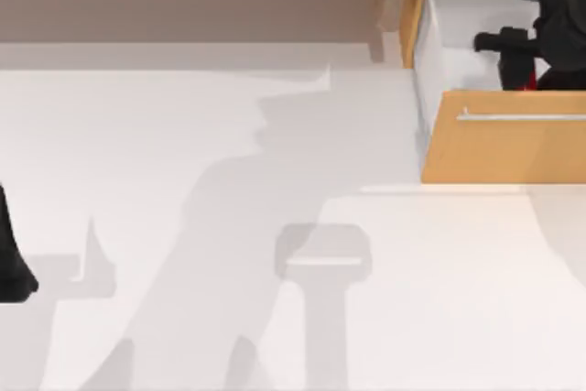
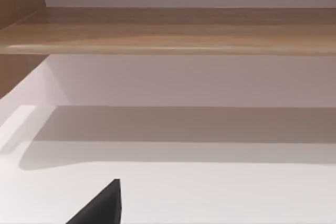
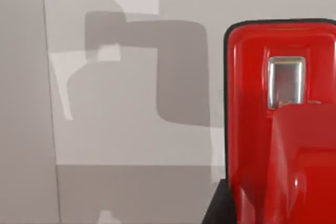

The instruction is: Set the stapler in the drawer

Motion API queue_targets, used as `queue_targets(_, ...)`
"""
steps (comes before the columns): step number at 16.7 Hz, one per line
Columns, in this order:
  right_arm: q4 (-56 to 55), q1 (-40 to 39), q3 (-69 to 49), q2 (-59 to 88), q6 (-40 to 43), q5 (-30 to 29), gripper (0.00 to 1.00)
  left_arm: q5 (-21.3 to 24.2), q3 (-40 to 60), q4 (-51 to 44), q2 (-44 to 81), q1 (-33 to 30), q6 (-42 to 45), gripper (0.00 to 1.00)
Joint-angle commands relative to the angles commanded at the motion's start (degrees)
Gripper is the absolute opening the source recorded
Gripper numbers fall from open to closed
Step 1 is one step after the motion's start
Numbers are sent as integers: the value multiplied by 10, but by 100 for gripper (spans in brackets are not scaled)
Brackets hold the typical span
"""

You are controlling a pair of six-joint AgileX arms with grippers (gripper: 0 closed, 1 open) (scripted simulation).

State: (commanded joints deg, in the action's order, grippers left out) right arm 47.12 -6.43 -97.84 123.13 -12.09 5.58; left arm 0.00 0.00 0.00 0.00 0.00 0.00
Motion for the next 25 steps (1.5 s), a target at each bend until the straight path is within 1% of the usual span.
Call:
queue_targets(4,6,8,2,30,-16,13,0,0,0,0,0,0,0,100)
queue_targets(11,-4,0,33,15,19,-23,0,0,0,0,0,0,0,100)
queue_targets(15,-4,0,33,15,19,-23,0,0,0,0,0,0,0,100)
queue_targets(25,-4,0,33,15,19,-23,75,0,0,0,0,0,0,100)
